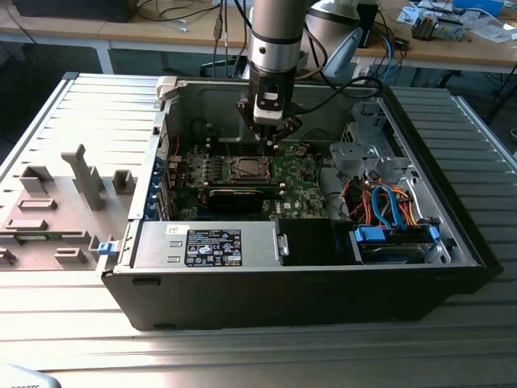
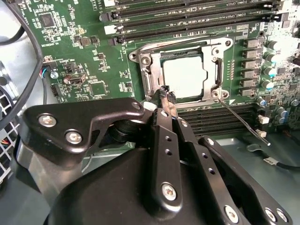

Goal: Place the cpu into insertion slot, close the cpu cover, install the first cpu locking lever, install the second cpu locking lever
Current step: 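Install the first cpu locking lever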

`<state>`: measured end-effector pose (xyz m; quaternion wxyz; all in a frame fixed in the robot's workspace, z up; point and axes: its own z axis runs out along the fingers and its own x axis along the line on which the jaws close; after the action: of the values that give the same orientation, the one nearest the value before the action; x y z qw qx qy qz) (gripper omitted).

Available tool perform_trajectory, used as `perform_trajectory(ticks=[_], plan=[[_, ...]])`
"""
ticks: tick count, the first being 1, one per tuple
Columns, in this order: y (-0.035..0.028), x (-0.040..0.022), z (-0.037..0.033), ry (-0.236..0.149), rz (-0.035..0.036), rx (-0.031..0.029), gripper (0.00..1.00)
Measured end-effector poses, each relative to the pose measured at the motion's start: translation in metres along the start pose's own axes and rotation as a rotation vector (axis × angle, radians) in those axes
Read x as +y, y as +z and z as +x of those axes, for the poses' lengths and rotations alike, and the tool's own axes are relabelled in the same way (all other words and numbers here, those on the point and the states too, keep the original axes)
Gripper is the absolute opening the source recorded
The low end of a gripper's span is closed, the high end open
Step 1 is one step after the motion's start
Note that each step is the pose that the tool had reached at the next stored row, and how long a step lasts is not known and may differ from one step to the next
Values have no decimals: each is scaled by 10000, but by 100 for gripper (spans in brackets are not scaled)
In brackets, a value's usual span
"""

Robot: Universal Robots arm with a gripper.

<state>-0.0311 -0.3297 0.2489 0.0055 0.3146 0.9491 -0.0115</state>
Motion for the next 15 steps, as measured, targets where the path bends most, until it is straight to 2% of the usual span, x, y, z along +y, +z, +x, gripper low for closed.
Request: perform_trajectory(ticks=[15], plan=[[0,0,0,-869,-15,-16,11]])
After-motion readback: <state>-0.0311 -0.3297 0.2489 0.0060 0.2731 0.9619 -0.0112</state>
